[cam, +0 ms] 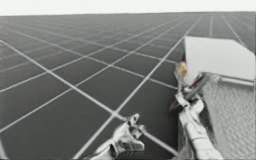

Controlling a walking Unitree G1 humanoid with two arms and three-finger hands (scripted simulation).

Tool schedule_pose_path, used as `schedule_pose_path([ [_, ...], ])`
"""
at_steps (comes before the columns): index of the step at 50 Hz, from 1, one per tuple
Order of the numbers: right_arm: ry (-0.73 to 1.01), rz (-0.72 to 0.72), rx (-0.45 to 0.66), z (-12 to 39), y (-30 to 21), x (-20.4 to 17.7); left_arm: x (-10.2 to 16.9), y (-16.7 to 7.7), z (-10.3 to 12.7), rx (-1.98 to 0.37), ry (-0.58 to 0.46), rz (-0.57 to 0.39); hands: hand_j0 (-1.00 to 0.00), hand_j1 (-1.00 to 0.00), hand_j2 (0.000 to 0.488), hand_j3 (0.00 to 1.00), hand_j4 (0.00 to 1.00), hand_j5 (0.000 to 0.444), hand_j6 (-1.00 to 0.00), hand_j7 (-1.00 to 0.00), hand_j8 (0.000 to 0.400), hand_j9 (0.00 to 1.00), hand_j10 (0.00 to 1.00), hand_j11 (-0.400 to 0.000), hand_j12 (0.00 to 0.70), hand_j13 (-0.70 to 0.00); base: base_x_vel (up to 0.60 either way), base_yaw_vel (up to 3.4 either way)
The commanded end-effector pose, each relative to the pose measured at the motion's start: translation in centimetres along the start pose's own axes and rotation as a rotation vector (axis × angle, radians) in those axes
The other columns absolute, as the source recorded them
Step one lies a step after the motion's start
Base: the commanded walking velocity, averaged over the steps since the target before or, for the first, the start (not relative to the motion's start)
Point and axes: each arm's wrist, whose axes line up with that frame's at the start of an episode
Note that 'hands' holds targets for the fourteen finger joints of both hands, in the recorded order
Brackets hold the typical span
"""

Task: Pick up and drop off the object

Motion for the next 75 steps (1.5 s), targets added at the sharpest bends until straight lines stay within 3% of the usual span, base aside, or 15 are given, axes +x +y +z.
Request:
schedule_pose_path([
  [1,-0.052,0.017,-0.002,1.18,0.74,-0.24,-0.16,0.28,-0.04,-0.013,-0.01,-0.008,0.0,0.0,0.0,1.0,1.0,0.0,0.0,0.0,0.0,1.0,1.0,-0.4,0.0,-0.7,0.55,0.03],
  [75,-0.052,0.017,-0.002,1.18,0.74,-0.24,-0.16,0.28,-0.04,-0.013,-0.01,-0.008,0.0,0.0,0.0,1.0,1.0,0.0,0.0,0.0,0.0,1.0,1.0,-0.4,0.0,-0.7,0.46,0.24],
])
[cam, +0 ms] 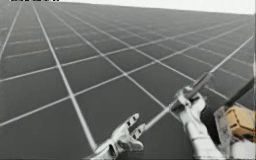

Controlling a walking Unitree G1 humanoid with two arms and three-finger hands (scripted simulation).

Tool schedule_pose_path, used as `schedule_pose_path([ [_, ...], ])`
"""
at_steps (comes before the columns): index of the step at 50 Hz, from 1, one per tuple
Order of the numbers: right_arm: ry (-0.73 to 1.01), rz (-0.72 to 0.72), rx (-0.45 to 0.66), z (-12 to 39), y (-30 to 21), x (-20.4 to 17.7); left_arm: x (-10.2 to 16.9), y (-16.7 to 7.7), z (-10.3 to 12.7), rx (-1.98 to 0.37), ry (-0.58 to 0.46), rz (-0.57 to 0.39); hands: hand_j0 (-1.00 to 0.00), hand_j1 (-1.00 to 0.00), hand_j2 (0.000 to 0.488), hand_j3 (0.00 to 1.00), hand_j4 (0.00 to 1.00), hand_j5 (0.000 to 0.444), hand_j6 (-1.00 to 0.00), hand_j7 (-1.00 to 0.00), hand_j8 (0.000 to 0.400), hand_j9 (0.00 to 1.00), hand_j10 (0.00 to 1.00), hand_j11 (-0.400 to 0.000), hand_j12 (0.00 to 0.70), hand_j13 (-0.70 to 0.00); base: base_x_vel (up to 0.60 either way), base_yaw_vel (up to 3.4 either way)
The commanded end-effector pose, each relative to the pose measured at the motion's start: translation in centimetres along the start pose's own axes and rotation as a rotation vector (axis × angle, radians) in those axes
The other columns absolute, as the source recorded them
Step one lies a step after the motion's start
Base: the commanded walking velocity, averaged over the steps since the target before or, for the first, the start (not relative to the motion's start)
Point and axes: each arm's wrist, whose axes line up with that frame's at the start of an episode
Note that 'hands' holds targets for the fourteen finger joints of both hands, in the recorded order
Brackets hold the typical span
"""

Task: Pick up and drop off the object

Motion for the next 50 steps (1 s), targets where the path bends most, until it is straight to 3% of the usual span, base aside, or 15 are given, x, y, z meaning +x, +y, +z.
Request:
schedule_pose_path([
  [1,-0.028,0.008,0.028,0.95,-0.15,0.04,0.06,-0.55,0.23,0.021,-0.003,-0.008,0.0,0.0,0.0,1.0,1.0,0.0,0.0,0.0,0.0,1.0,1.0,-0.4,0.0,-0.7,0.5,0.21],
  [50,-0.028,0.008,0.028,0.95,-0.15,0.04,0.06,-0.55,0.23,0.021,-0.003,-0.008,0.0,0.0,0.0,1.0,1.0,0.0,0.0,0.0,0.0,1.0,1.0,-0.4,0.0,-0.7,0.36,0.16],
])
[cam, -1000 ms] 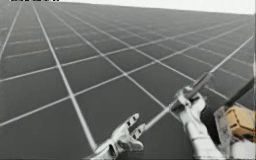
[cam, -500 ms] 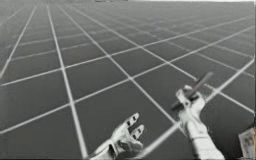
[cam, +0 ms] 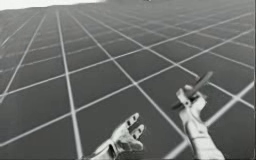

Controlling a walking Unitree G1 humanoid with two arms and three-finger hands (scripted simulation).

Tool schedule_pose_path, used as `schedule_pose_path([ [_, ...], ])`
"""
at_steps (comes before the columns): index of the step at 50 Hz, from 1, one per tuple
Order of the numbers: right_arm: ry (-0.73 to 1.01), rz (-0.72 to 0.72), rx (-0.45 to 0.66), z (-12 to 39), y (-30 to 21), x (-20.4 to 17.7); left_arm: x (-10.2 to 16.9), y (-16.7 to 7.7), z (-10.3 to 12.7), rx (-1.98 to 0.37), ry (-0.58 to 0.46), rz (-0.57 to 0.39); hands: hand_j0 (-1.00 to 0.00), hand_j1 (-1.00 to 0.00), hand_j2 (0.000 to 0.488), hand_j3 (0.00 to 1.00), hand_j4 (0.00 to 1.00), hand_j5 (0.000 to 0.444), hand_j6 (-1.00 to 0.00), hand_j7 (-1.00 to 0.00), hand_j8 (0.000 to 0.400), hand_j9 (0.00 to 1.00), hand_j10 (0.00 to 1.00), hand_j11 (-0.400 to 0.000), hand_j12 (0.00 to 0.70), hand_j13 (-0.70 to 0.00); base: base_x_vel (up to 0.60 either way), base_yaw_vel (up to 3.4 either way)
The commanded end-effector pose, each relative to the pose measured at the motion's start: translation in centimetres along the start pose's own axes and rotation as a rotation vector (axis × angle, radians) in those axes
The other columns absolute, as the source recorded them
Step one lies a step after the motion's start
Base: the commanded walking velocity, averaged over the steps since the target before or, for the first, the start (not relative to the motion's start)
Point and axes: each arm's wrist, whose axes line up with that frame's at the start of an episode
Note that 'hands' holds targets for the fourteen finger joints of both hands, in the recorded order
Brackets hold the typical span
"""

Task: Pick up and drop off the object

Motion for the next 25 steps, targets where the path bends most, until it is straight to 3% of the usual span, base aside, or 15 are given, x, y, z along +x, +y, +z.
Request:
schedule_pose_path([
  [1,-0.038,0.011,-0.014,0.75,0.6,-0.26,-0.07,0.37,-0.17,-0.021,-0.006,-0.011,0.0,0.0,0.0,1.0,1.0,0.0,0.0,0.0,0.0,1.0,1.0,-0.4,0.0,-0.7,0.22,0.13],
  [8,-0.038,0.011,-0.014,0.75,0.6,-0.26,-0.07,0.37,-0.17,-0.021,-0.006,-0.011,0.0,0.0,0.0,1.0,1.0,0.0,0.0,0.0,0.0,1.0,1.0,-0.4,0.0,-0.7,0.21,0.1],
  [25,-0.038,0.011,-0.014,0.75,0.6,-0.26,-0.07,0.37,-0.17,-0.021,-0.006,-0.011,0.0,0.0,0.0,1.0,1.0,0.0,0.0,0.0,0.0,1.0,1.0,-0.4,0.0,-0.7,0.09,-3.31],
])
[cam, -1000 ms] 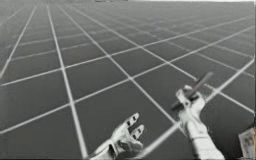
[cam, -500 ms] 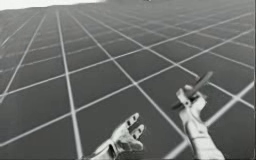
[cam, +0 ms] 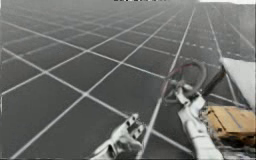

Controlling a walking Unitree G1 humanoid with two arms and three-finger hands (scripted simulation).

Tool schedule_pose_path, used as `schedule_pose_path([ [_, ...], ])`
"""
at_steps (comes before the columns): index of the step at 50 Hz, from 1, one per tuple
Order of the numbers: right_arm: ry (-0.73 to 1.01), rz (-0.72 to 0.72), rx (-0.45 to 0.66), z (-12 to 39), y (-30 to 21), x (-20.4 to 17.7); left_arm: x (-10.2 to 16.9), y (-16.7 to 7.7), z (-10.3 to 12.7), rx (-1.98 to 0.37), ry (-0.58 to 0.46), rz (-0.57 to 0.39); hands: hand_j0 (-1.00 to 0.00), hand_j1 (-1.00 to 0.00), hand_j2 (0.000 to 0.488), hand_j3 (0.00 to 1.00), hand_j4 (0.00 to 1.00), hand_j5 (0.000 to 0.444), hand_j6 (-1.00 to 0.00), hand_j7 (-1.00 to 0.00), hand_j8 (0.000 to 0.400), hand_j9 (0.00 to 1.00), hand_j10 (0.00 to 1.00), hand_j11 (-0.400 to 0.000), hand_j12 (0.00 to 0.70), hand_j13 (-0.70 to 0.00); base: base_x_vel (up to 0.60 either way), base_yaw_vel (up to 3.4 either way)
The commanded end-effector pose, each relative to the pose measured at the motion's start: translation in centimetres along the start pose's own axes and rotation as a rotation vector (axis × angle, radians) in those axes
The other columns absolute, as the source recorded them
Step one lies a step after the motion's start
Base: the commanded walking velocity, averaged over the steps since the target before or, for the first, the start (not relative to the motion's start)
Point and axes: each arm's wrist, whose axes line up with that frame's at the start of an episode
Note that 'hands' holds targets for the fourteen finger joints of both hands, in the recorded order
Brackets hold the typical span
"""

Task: Pick up and drop off the object

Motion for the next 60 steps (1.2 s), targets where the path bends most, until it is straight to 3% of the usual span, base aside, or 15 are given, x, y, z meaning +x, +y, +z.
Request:
schedule_pose_path([
  [1,-0.016,-0.005,0.037,0.71,-0.63,0.2,0.12,-0.83,0.36,0.033,-0.002,-0.007,0.0,0.0,0.0,1.0,1.0,0.0,0.0,0.0,0.0,1.0,1.0,-0.4,0.0,-0.7,0.11,-2.67],
  [25,-0.016,-0.005,0.037,0.71,-0.63,0.2,0.12,-0.83,0.36,0.033,-0.002,-0.007,0.0,0.0,0.0,1.0,1.0,0.0,0.0,0.0,0.0,1.0,1.0,-0.4,0.0,-0.7,0.14,-1.88],
  [60,-0.016,-0.005,0.037,0.71,-0.63,0.2,0.12,-0.83,0.36,0.033,-0.002,-0.007,0.0,0.0,0.0,1.0,1.0,0.0,0.0,0.0,0.0,1.0,1.0,-0.4,0.0,-0.7,0.18,-0.7],
])
